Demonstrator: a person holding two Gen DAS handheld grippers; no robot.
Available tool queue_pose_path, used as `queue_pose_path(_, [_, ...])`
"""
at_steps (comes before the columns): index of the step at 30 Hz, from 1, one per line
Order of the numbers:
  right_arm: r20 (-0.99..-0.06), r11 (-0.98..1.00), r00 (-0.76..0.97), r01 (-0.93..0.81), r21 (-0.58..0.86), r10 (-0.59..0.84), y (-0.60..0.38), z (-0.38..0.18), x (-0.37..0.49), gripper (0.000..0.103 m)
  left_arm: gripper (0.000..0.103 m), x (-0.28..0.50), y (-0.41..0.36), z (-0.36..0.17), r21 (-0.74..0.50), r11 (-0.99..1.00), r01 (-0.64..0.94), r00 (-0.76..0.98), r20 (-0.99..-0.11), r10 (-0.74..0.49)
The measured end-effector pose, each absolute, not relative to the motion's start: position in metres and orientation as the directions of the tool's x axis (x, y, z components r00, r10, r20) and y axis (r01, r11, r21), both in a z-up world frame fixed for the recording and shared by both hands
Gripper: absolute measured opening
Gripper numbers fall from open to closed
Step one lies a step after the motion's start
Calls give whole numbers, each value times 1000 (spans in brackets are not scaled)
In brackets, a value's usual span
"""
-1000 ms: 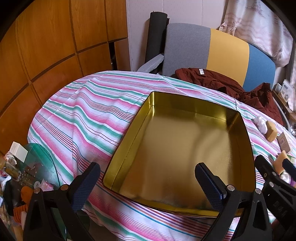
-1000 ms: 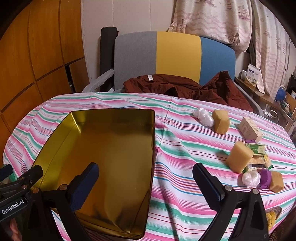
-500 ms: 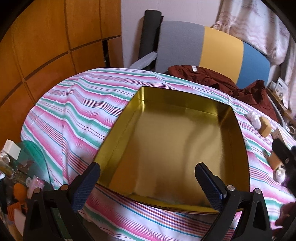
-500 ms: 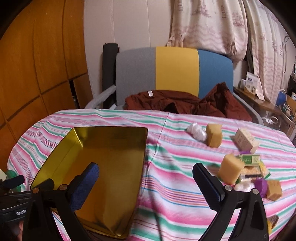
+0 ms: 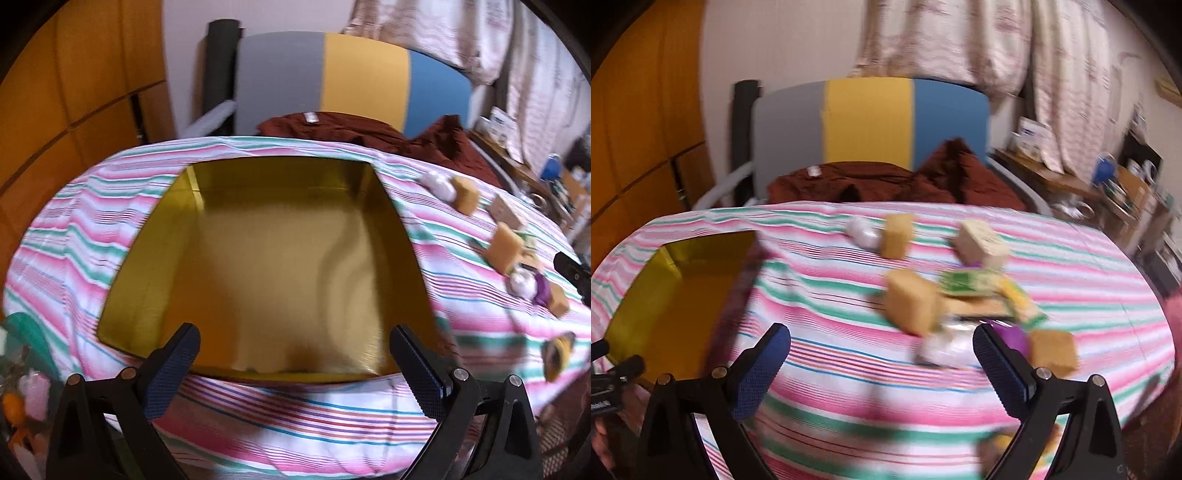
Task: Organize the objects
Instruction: 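Reach the right tool to the yellow knitted sock and grasp it, then grasp the plastic-wrapped ball with the left tool while the right tool holds the sock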
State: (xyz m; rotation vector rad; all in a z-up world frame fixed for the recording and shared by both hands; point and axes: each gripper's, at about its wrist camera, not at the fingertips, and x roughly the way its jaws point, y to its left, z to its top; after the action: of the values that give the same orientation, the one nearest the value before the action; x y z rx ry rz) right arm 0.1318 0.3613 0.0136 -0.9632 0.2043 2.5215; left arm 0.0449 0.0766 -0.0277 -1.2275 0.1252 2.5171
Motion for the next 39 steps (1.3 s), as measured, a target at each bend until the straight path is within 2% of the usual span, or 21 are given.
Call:
queue_pose_path(6, [-709, -840, -597, -543, 11, 376, 415, -6, 189, 93, 103, 55, 102, -27, -158, -889, -430, -500, -778, 381])
queue_pose_path(13, [-773, -833, -551, -551, 54, 315, 433, -51, 223, 85, 103, 66, 147, -13, -82, -850, -521, -526, -753, 395])
queue_pose_path(16, [-791, -836, -543, -543, 75, 281, 436, -68, 222, 77, 103, 67, 168, -10, -95, -816, -570, -492, -757, 431])
queue_pose_path(18, [-803, -836, -530, -543, 73, 274, 437, -76, 219, 65, 103, 67, 181, -12, -107, -795, -597, -459, -767, 448])
queue_pose_path(24, [-780, -811, -574, -563, 157, 248, 450, -83, 220, 53, 103, 76, 214, -15, -106, -735, -670, -405, -778, 481])
queue_pose_path(30, [-761, -794, -586, -586, 161, 278, 453, -86, 216, 52, 103, 72, 267, -24, -165, -657, -735, -315, -775, 548])
queue_pose_path(36, [-755, -791, -587, -592, 155, 291, 456, -87, 220, 52, 103, 64, 331, -44, -239, -594, -768, -192, -799, 569])
queue_pose_path(39, [-754, -789, -589, -594, 159, 292, 455, -89, 220, 53, 103, 60, 358, -53, -251, -618, -745, -189, -809, 557])
